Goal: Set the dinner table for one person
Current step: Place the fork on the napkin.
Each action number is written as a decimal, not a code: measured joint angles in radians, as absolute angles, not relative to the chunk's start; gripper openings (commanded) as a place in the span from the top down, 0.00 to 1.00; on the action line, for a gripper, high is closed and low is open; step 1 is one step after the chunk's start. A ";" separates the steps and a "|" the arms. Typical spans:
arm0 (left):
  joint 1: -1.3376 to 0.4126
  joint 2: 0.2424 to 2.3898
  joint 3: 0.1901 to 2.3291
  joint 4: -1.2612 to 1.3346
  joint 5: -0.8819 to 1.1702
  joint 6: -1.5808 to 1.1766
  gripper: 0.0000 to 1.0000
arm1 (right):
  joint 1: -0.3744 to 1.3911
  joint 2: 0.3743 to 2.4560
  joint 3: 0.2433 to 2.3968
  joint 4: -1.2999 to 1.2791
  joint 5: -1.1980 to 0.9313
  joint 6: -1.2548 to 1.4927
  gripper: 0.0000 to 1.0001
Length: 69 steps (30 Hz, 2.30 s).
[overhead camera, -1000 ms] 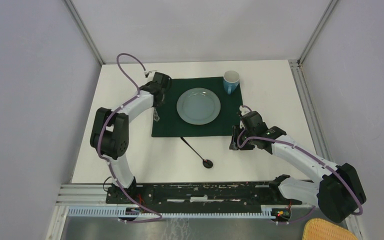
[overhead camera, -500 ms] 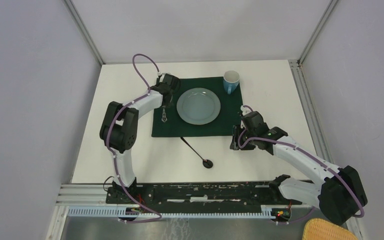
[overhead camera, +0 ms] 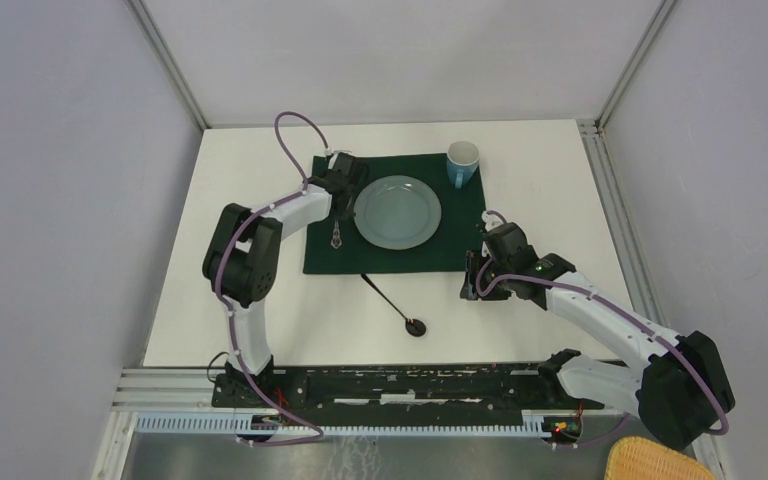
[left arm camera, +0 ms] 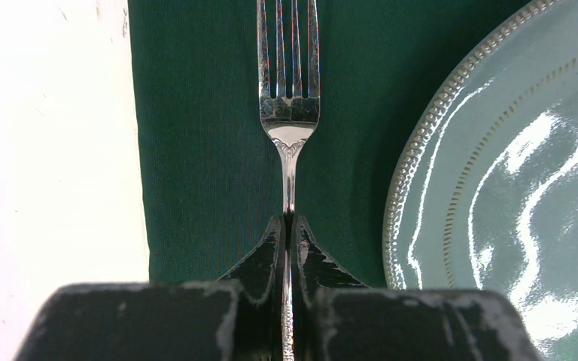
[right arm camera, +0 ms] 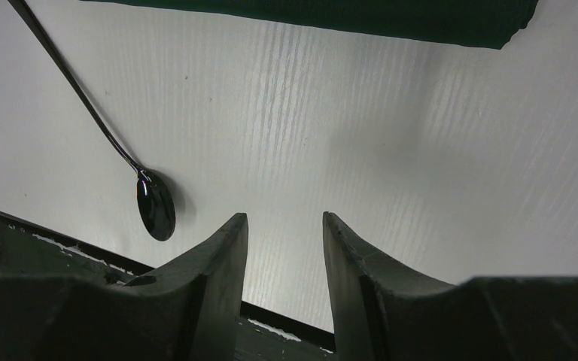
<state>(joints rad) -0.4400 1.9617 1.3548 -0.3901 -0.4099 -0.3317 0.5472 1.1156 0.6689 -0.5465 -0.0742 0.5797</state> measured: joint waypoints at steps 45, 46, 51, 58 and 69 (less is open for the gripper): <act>-0.448 1.944 1.269 -0.366 -0.414 -0.382 0.98 | 0.547 1.163 0.669 -0.531 -0.075 0.580 0.53; -0.450 1.944 1.269 -0.366 -0.414 -0.375 0.98 | 0.547 1.163 0.669 -0.530 -0.076 0.580 0.53; -0.454 1.944 1.269 -0.366 -0.413 -0.346 0.98 | 0.547 1.165 0.669 -0.529 -0.076 0.583 0.53; -0.458 1.944 1.270 -0.366 -0.413 -0.339 0.97 | 0.547 1.167 0.669 -0.522 -0.076 0.588 0.53; -0.463 1.944 1.279 -0.391 -0.426 -0.339 0.67 | 0.547 1.174 0.669 -0.513 -0.079 0.591 0.53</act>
<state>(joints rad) -0.4625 1.9442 1.2785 -0.3908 -0.4263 -0.3386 0.5468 1.1740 0.6689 -0.5129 -0.0788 0.5907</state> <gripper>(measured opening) 0.285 0.472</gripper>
